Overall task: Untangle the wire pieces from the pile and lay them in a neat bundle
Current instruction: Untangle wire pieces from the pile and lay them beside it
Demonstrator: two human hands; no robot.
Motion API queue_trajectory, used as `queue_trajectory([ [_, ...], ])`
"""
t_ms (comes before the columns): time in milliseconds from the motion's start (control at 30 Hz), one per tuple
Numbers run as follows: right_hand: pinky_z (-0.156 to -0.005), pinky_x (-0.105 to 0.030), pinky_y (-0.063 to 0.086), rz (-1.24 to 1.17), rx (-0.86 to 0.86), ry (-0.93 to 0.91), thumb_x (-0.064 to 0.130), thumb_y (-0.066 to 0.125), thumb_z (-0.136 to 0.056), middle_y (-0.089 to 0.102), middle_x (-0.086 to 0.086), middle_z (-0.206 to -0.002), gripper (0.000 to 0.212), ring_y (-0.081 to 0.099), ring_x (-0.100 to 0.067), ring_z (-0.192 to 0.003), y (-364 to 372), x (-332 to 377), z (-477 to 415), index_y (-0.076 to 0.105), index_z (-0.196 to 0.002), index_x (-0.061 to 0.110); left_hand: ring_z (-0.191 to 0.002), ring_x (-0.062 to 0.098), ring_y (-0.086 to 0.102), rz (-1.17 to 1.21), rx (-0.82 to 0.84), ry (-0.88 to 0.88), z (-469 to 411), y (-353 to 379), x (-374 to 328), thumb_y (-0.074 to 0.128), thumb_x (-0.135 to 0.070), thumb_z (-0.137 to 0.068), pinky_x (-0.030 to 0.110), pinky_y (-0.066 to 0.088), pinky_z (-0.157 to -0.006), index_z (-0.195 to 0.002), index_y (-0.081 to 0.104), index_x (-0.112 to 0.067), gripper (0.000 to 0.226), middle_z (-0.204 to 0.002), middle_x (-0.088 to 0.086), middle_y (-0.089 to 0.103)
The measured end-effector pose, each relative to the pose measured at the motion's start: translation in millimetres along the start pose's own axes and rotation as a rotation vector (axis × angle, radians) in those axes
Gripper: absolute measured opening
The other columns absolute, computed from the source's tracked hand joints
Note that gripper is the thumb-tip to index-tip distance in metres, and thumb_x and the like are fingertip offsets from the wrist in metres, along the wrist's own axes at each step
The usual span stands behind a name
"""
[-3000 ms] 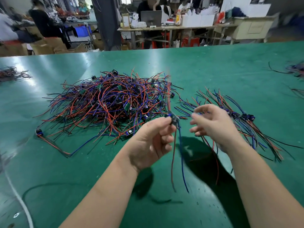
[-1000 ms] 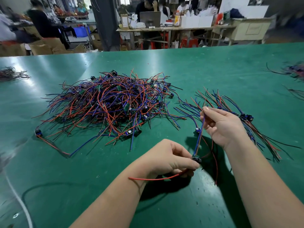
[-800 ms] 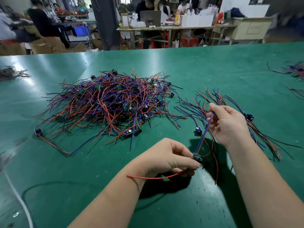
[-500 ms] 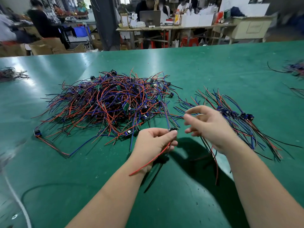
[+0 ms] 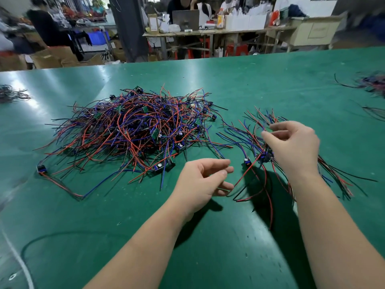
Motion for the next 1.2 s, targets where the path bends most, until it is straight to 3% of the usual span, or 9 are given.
queue_trajectory([
  [267,-0.065,-0.024,0.035,0.421,0.348,-0.057,0.022,0.077,-0.076,0.065,-0.003,-0.065,0.018,0.060,-0.024,-0.070,34.6,-13.8,7.1,0.070,-0.066,0.009,-0.055,0.010,0.066,-0.045,-0.188,0.000,-4.8,-20.3,-0.5,0.047,0.005,-0.091,0.025,0.056,-0.059,-0.090,0.067,-0.014,0.028,-0.092,0.006,0.072],
  [367,-0.054,-0.028,0.035,0.490,0.381,-0.098,0.023,0.067,-0.085,0.064,-0.014,-0.060,0.028,0.056,-0.032,-0.061,35.2,-13.1,7.5,0.069,-0.066,0.002,-0.055,0.010,0.066,-0.070,-0.229,0.012,-6.3,-26.1,-0.2,0.046,0.006,-0.090,0.025,0.056,-0.057,-0.087,0.067,-0.014,0.030,-0.090,0.005,0.071],
  [500,-0.054,-0.024,0.037,0.400,0.328,-0.178,0.026,0.071,-0.081,0.063,-0.003,-0.059,0.023,0.056,-0.020,-0.058,29.6,-0.4,10.2,0.068,-0.066,0.009,-0.057,0.010,0.067,-0.096,-0.255,0.010,-8.3,-30.8,1.4,0.045,0.006,-0.089,0.023,0.054,-0.054,-0.087,0.067,-0.014,0.030,-0.089,0.004,0.072],
  [567,-0.050,-0.017,0.035,0.388,0.440,-0.155,0.031,0.080,-0.070,0.060,0.006,-0.060,0.022,0.053,-0.007,-0.059,32.6,2.2,16.4,0.064,-0.063,0.018,-0.058,0.010,0.067,-0.123,-0.256,0.015,-8.4,-31.1,1.7,0.046,0.005,-0.089,0.023,0.053,-0.054,-0.086,0.068,-0.016,0.030,-0.089,0.003,0.072],
  [700,-0.049,-0.022,0.034,0.530,0.657,-0.089,0.030,0.087,-0.060,0.056,0.007,-0.059,0.029,0.050,-0.007,-0.057,39.6,-6.8,23.9,0.060,-0.061,0.019,-0.058,0.010,0.067,-0.173,-0.256,0.027,-8.3,-30.0,1.2,0.048,0.002,-0.088,0.023,0.052,-0.053,-0.083,0.068,-0.019,0.030,-0.087,-0.001,0.072],
  [900,-0.059,-0.026,0.039,0.599,0.578,-0.051,0.011,0.079,-0.067,0.059,0.010,-0.062,0.027,0.055,-0.012,-0.063,29.0,-13.1,12.7,0.060,-0.057,0.027,-0.059,0.010,0.068,-0.215,-0.253,0.020,-9.0,-30.3,2.1,0.047,0.001,-0.088,0.023,0.051,-0.051,-0.081,0.068,-0.022,0.032,-0.088,-0.004,0.072],
  [1000,-0.055,-0.024,0.040,0.565,0.577,-0.045,0.005,0.072,-0.071,0.055,0.012,-0.060,0.024,0.052,-0.009,-0.059,30.4,-11.9,14.2,0.069,-0.069,0.029,-0.061,0.009,0.069,-0.247,-0.249,0.025,-8.9,-30.9,2.8,0.047,0.001,-0.087,0.023,0.051,-0.050,-0.082,0.068,-0.023,0.033,-0.089,-0.005,0.071],
  [1133,-0.063,-0.027,0.044,0.592,0.637,-0.024,0.017,0.068,-0.079,0.056,0.012,-0.067,0.026,0.056,-0.016,-0.070,39.2,-11.9,22.2,0.073,-0.096,0.036,-0.064,0.009,0.070,-0.317,-0.253,0.039,-8.1,-31.7,2.4,0.048,-0.001,-0.087,0.026,0.055,-0.053,-0.083,0.068,-0.026,0.032,-0.091,-0.008,0.070],
  [1200,-0.069,-0.031,0.051,0.661,0.581,-0.013,0.025,0.066,-0.082,0.064,0.006,-0.071,0.014,0.060,-0.023,-0.078,36.5,-11.1,22.6,0.075,-0.092,0.029,-0.064,0.008,0.070,-0.357,-0.257,0.052,-7.5,-32.5,1.7,0.048,-0.002,-0.086,0.030,0.059,-0.059,-0.083,0.067,-0.027,0.032,-0.092,-0.009,0.069],
])
Point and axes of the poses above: each hand's wrist, its own z-axis away from the middle knuckle, its own y-axis out of the palm, x = y × z, the point moved 6 cm from there along -z, towards the middle knuckle
